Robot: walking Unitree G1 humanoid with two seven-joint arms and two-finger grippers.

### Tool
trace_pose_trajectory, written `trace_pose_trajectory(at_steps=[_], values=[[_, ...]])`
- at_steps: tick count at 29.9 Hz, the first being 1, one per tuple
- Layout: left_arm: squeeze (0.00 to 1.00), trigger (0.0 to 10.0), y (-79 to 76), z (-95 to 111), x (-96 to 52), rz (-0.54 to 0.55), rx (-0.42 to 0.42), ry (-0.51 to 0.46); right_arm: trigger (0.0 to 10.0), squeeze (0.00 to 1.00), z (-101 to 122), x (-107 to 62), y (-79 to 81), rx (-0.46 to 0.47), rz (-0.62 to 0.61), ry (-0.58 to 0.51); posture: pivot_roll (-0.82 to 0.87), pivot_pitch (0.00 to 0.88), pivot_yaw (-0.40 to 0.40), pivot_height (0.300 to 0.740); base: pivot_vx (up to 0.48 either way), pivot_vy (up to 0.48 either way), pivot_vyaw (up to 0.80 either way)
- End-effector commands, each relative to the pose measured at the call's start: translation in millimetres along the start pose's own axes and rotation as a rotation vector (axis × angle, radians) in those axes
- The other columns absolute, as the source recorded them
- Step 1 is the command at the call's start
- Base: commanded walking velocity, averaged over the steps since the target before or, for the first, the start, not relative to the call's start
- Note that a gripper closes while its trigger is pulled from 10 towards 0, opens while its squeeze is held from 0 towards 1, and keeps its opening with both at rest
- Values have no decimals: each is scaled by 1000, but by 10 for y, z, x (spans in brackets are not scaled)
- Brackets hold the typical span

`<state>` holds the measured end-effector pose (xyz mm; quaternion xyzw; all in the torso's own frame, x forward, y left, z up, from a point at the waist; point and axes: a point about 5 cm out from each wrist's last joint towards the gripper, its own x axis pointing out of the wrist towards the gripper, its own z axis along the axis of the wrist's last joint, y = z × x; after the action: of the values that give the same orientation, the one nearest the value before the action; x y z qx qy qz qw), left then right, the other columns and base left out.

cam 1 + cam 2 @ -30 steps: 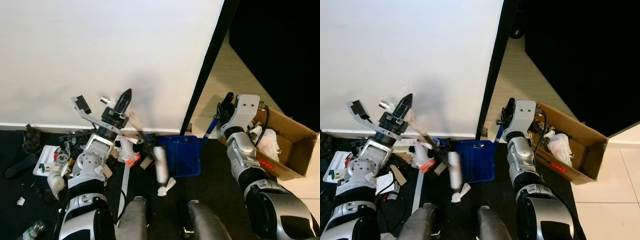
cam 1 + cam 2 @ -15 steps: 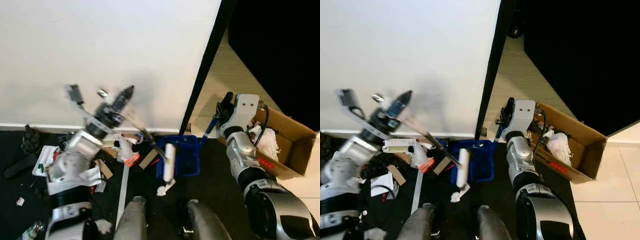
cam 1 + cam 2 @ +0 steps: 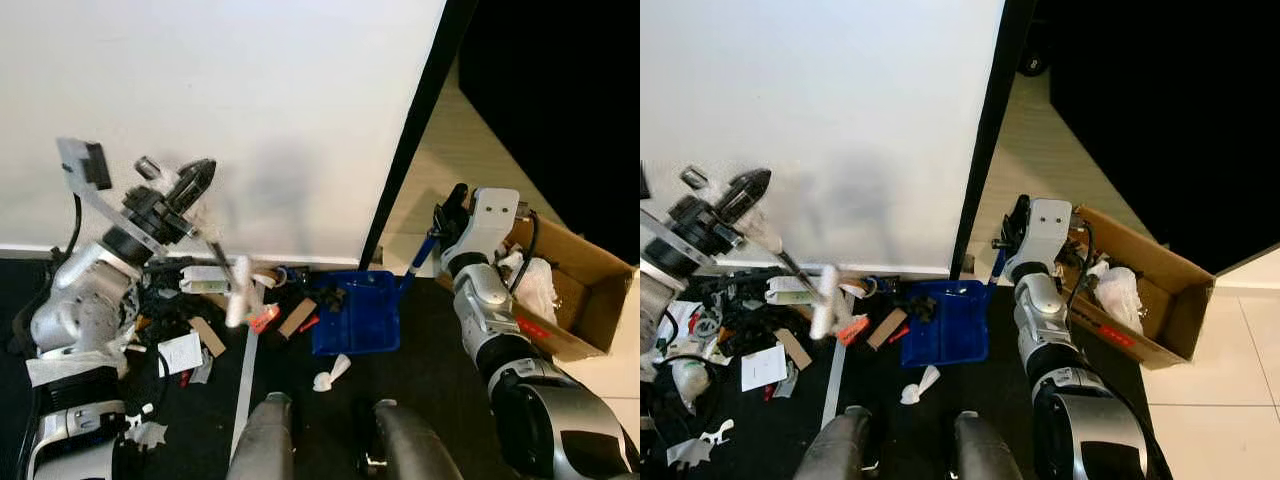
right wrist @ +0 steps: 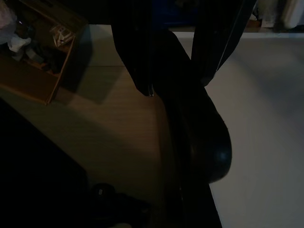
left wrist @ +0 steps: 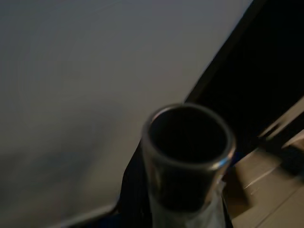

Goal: Sweep floor

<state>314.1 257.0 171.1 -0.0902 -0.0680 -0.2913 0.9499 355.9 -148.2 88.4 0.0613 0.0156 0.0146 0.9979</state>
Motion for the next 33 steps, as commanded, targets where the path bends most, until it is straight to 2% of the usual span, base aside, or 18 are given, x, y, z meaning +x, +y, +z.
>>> trace_pose_trajectory(at_steps=[1,2,3,5,6,7,8,10,12,13,16,17,20,22,23,24,28,33], values=[[0,10000,66,-100,22,39,69,52,10000,0,-477,-229,45,47,17,214,71,315,6,740,0,0,0],[0,10000,66,-100,22,39,69,52,10000,0,-477,-229,45,47,17,214,71,315,6,740,0,0,0],[0,10000,85,-196,87,65,30,59,10000,0,-475,-230,45,48,17,210,62,323,5,740,0,0,0],[0,10000,85,-196,87,65,30,59,10000,0,-475,-230,45,48,17,210,62,323,5,740,0,0,0],[0,10000,100,-272,162,93,-25,56,10000,0,-475,-234,46,48,17,205,27,350,14,740,0,0,0],[0,10000,100,-272,162,93,-25,56,10000,0,-475,-234,46,48,17,205,27,350,14,740,0,0,0],[0,10000,100,-316,228,103,-108,36,10000,0,-474,-237,46,48,17,200,19,359,18,740,0,0,0],[0,10000,86,-340,278,94,-194,9,10000,0,-475,-240,45,49,17,197,13,364,20,740,0,0,0],[0,10000,24,-358,351,38,-315,-22,10000,0,-477,-245,44,49,15,194,0,373,25,740,0,0,0],[0,10000,24,-358,351,38,-315,-22,10000,0,-477,-245,44,49,15,194,0,373,25,740,0,0,0],[0,10000,-192,-380,522,-147,-510,-56,10000,0,-481,-253,40,51,12,190,-5,379,30,740,0,0,0],[0,10000,-192,-380,522,-147,-510,-56,10000,0,-481,-253,40,51,12,190,-5,379,30,740,0,0,0],[0,10000,-418,-374,669,-322,-611,-67,10000,0,-486,-259,38,52,11,188,-3,380,34,740,0,0,0],[0,10000,-548,-333,740,-407,-662,-89,10000,0,-488,-262,38,52,11,187,-2,379,35,740,0,0,0],[0,10000,-548,-333,740,-407,-662,-89,10000,0,-488,-262,38,52,11,187,-2,379,35,740,0,0,0],[0,10000,-687,-254,794,-489,-697,-119,10000,0,-487,-262,37,53,10,186,-2,379,35,740,0,0,0],[0,10000,-794,-179,796,-547,-749,-143,10000,0,-488,-263,31,54,8,186,13,372,35,740,0,0,0],[0,10000,-795,-76,748,-559,-753,-170,10000,0,-485,-260,29,53,7,187,27,368,34,740,0,0,0]])
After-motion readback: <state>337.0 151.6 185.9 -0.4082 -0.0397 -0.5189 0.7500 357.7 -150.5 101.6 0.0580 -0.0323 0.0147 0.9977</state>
